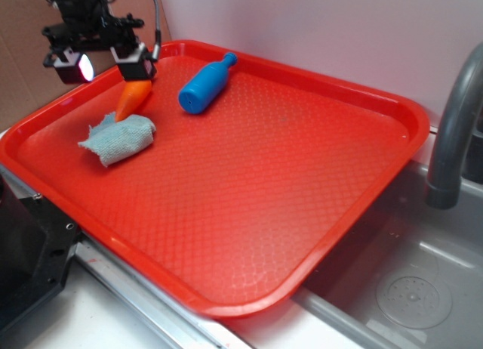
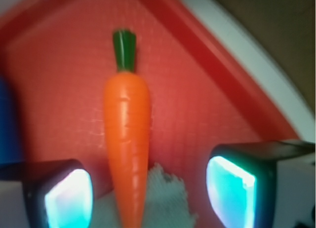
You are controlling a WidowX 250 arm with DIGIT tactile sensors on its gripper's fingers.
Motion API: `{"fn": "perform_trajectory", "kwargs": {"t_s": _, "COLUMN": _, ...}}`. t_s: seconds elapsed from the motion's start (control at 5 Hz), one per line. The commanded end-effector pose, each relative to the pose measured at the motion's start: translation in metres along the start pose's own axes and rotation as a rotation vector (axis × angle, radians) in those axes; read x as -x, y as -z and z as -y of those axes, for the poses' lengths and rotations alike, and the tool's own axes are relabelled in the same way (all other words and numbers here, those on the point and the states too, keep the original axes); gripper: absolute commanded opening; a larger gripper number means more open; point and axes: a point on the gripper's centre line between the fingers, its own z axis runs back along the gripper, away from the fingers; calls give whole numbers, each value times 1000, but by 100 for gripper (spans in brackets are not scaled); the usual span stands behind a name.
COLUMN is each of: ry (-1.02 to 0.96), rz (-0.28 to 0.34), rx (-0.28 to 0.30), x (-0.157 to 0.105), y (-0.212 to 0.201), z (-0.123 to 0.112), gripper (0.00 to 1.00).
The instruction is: Grab the carrot.
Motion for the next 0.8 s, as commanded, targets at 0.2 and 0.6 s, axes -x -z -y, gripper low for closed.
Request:
{"fn": "perform_trajectory", "kwargs": {"t_s": 0.2, "ry": 5, "rz": -5, "rx": 45, "x": -14, "y": 36, "z": 16, "gripper": 70}}
{"fn": "perform_trajectory", "kwargs": {"t_s": 0.6, "ry": -27, "rz": -7, "rx": -37, "x": -11, "y": 27, "z": 15, "gripper": 0}}
